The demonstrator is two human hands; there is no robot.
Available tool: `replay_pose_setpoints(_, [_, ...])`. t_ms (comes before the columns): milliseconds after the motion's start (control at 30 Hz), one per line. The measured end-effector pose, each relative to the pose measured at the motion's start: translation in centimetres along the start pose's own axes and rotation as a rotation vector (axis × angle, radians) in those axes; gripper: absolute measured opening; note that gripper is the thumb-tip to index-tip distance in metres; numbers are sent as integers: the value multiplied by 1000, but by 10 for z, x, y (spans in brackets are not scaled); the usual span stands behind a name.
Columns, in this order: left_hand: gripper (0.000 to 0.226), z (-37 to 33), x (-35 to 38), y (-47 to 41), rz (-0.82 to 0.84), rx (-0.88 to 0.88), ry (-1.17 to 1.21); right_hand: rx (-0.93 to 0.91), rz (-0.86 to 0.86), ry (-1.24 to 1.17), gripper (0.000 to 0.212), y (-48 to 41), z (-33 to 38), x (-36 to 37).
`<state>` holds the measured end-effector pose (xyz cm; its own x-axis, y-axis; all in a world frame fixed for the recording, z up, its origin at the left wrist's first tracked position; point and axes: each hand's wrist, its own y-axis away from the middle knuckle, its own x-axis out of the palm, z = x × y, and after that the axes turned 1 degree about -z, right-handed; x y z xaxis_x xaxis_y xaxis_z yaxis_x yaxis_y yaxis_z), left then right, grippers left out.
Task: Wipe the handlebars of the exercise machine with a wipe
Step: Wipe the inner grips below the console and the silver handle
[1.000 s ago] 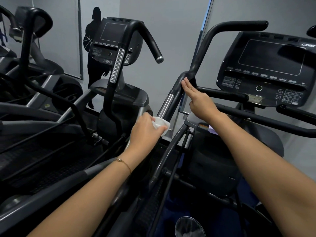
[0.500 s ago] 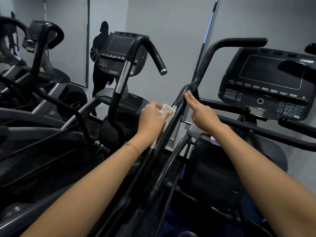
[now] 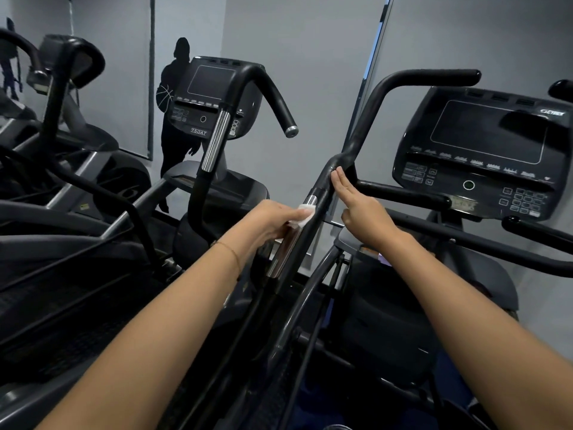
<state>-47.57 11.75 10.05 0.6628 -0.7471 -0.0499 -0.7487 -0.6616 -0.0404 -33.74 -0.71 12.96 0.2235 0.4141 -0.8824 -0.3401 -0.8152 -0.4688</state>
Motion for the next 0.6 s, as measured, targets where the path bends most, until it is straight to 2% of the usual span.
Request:
replay_pose_setpoints(167, [39,-25,6,-12,46,-21,46,4,17,7,82,-1,0,-4])
replay_pose_setpoints(300, [52,2,-10,-11,90,-70,-38,7,9,-10,83,0,1,-1])
replay_pose_setpoints(367, [52,8,-12,-8,107,-64,-52,4,0,-18,84,-1,1,1])
replay_pose_setpoints(500, [41,-20,3,-15,15,9,-53,11,0,-5,84,-1,1,2])
replay_pose_setpoints(600, [40,-38,9,-18,32,-6,-92,19,5,6,83,-1,0,-1])
